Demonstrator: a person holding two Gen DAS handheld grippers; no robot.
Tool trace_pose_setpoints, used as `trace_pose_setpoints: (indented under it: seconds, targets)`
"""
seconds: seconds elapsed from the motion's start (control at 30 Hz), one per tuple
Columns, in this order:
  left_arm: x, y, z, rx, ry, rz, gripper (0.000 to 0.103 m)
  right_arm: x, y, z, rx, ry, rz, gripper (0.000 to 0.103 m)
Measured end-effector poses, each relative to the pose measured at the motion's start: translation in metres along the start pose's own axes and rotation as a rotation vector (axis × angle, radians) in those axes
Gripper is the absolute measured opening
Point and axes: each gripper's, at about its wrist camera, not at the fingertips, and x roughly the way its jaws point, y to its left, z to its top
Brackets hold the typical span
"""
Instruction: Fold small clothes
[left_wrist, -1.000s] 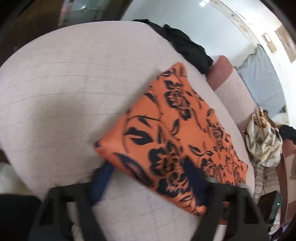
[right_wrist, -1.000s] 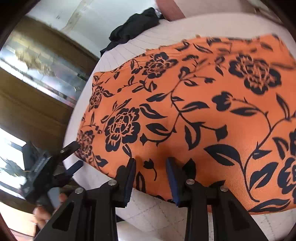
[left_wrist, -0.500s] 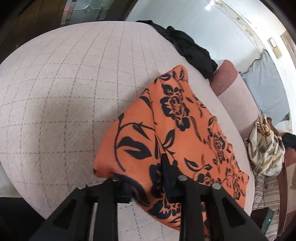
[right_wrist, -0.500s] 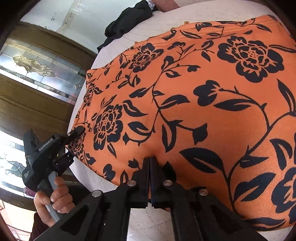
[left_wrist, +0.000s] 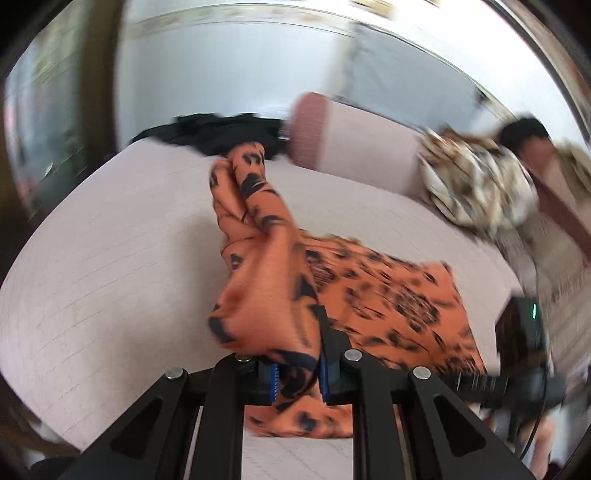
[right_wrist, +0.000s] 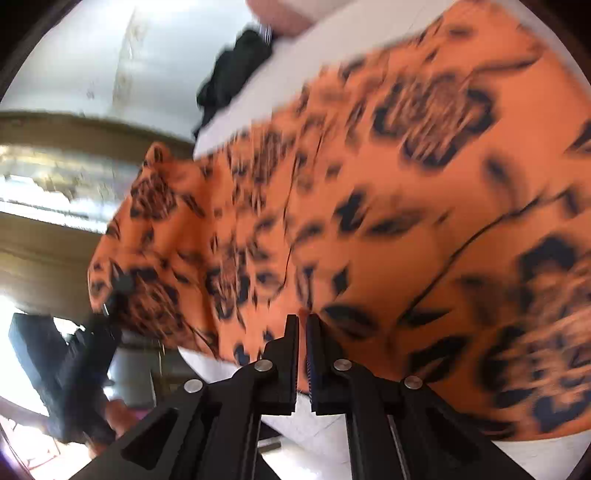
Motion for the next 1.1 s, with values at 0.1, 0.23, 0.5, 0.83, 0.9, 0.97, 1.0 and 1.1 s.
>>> trace_pose_setpoints:
  seconds: [0.1, 0.23, 0.5, 0.83, 0.9, 0.97, 1.0, 1.1]
  targets:
    - [0.015, -0.04, -0.014, 0.107, 0.048, -0.029, 0.016, -0.031, -0.021, 0.01, 0.083, -0.097, 0.083, 0.008]
    - [0.041, -0.078, -0.039, 0.264, 0.161, -0.041, 0.03, -0.061, -0.042, 0.015, 0.152, -0.212, 0.119, 0.045]
    - [-0.007, -0.068, -0.055, 0.381, 0.082, -0.201, 0.064, -0.082, -0.062, 0.023, 0.222, -0.291, 0.195, 0.081]
    - [-0.006, -0.001, -0.034, 0.245, 0.076, -0.107, 0.065, -0.034, -0.028, 0.05, 0.169, -0.177, 0.153, 0.081]
    - [-0.003, 0.012, -0.033, 0.206, 0.091, -0.091, 0.066, -0.018, -0.024, 0.055, 0.165, -0.152, 0.109, 0.081]
    - [0.007, 0.027, -0.031, 0.151, 0.12, -0.067, 0.065, -0.005, -0.02, 0.06, 0.156, -0.134, 0.08, 0.081]
    - [0.011, 0.032, -0.033, 0.133, 0.132, -0.058, 0.066, 0.0, -0.018, 0.062, 0.145, -0.131, 0.062, 0.081]
    - [0.025, 0.043, -0.036, 0.102, 0.183, -0.031, 0.066, 0.007, -0.013, 0.065, 0.13, -0.131, 0.051, 0.081]
